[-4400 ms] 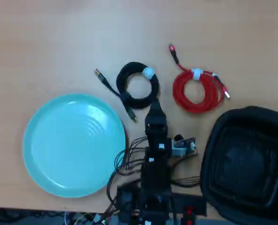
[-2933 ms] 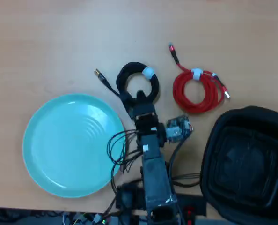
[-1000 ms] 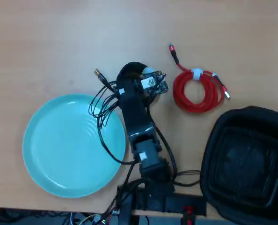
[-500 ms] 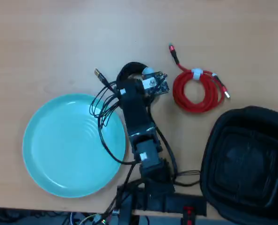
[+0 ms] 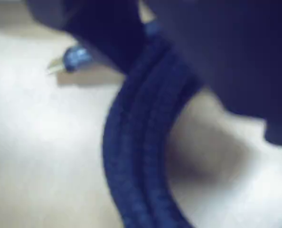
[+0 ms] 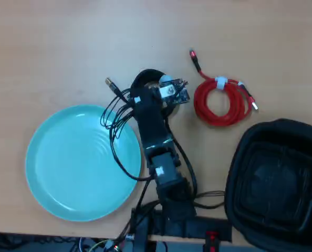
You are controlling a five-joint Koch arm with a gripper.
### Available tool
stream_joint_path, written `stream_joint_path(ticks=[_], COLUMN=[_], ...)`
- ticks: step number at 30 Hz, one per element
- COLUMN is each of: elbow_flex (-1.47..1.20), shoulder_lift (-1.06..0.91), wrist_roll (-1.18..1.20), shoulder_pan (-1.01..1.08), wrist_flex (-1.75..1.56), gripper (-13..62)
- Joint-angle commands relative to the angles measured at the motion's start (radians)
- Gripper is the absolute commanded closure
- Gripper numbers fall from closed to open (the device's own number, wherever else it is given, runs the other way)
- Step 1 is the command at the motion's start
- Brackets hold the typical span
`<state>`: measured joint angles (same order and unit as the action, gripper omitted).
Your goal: Put a black charging cable in a black bowl and put a red charging cable in a green bowl
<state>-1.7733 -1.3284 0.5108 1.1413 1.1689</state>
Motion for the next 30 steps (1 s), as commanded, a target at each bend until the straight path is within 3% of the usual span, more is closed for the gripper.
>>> stream_joint_path(ticks=[1, 5, 17, 24, 30], elbow_flex=[-0.003, -0.014, -0.031, -0.066, -0.069], shoulder_lift=[0.037, 0.037, 0.041, 0.046, 0.046], wrist_roll=[0.054, 0.11, 0.21, 0.218, 0.222], shoulder_pan=[-0.017, -0.034, -0.103, -0.123, -0.133], wrist_flex=[-0.054, -0.054, -0.054, -0.055, -0.055], gripper=[13.3, 6.0, 5.9, 13.8, 26.7])
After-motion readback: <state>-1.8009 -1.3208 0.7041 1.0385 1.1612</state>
